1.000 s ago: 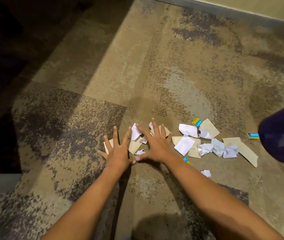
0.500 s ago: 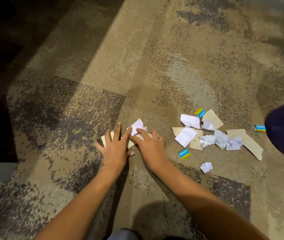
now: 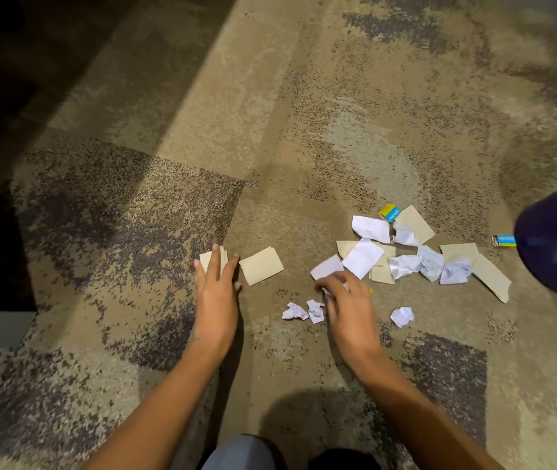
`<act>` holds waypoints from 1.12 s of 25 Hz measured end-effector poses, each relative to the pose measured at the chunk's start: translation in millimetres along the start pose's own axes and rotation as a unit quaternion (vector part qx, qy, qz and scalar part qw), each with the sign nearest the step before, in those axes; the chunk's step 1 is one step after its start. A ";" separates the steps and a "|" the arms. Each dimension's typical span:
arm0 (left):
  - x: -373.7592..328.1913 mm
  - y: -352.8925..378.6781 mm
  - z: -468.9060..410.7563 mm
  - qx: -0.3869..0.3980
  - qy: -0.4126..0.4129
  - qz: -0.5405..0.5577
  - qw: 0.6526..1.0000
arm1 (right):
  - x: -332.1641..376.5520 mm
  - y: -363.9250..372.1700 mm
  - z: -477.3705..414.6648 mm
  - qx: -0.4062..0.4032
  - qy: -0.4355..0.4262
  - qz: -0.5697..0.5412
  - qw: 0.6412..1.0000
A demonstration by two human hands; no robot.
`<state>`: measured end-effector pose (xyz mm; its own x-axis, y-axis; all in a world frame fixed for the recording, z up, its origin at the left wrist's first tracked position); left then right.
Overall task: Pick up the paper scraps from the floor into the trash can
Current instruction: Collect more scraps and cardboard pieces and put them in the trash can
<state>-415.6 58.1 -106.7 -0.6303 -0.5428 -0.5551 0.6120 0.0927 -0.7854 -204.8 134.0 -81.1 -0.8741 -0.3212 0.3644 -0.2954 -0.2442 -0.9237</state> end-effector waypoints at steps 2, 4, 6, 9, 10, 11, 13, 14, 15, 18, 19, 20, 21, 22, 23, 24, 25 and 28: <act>-8.6 -7.0 -0.4 -0.027 0.011 0.044 0.999 | -1.2 -6.1 12.3 -0.009 0.018 -0.038 0.999; -23.5 -8.1 -5.2 -0.045 0.032 0.053 0.997 | 2.4 -4.6 20.8 -0.005 0.039 -0.047 0.998; -38.6 0.7 -13.6 -0.029 0.044 0.030 0.998 | 10.0 -2.5 25.0 -0.003 0.053 -0.027 0.998; -48.3 27.7 -20.0 0.057 0.026 -0.045 0.997 | 25.7 7.3 25.7 0.041 0.063 0.006 0.997; -49.5 32.9 -21.1 0.071 0.030 -0.089 0.993 | 30.2 12.4 25.9 0.063 0.066 0.016 0.996; -50.6 35.3 -22.4 0.079 0.037 -0.131 0.987 | 33.8 16.3 25.8 0.079 0.069 0.030 0.994; -50.0 36.8 -26.0 0.084 0.048 -0.183 0.978 | 39.2 21.0 25.3 0.089 0.069 0.065 0.992; -49.9 35.8 -27.8 0.080 0.052 -0.197 0.976 | 41.0 21.4 25.3 0.083 0.065 0.074 0.992; -49.6 35.1 -28.5 0.075 0.059 -0.209 0.973 | 42.7 20.3 25.1 0.072 0.055 0.080 0.993; -51.0 31.3 -26.3 0.057 0.080 -0.228 0.969 | 43.9 19.7 24.8 0.043 0.012 0.107 0.993; -53.0 29.3 -25.3 0.054 0.082 -0.219 0.971 | 41.6 21.8 24.0 0.046 0.006 0.112 0.993; -55.5 26.7 -25.5 0.052 0.080 -0.204 0.974 | 38.5 23.6 22.6 0.050 0.007 0.110 0.993; -59.0 22.3 -26.6 0.046 0.076 -0.183 0.979 | 34.3 23.7 19.8 0.050 0.017 0.096 0.994; -62.7 17.6 -28.4 0.039 0.074 -0.160 0.984 | 28.8 22.1 16.6 0.046 0.035 0.073 0.996; -65.6 12.9 -29.7 0.032 0.074 -0.136 0.987 | 22.0 19.4 13.8 0.041 0.059 0.045 0.996; -67.2 8.6 -30.7 0.027 0.079 -0.114 0.990 | 14.7 15.7 12.1 0.036 0.081 0.022 0.996; -68.8 4.7 -30.7 0.027 0.087 -0.094 0.991 | 6.6 11.0 11.5 0.030 0.101 0.003 0.994; -68.5 -6.2 -31.8 0.031 0.100 -0.048 0.993 | -21.3 -1.0 17.9 0.019 0.166 -0.056 0.984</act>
<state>-391.4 121.2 -72.5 -0.7658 -0.3700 -0.5259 0.5685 -0.0072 -0.8227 -178.9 124.7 -85.8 -0.9165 0.0245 0.3993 -0.3879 -0.2980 -0.8722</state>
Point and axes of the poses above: each hand's wrist, its own z-axis away from the middle knuckle, its own y-axis out of the palm, x = y × z, the point moved 10 cm from there along -z, towards the middle knuckle, and after that the axes turned 5 degrees about z, right-handed, at the moved point
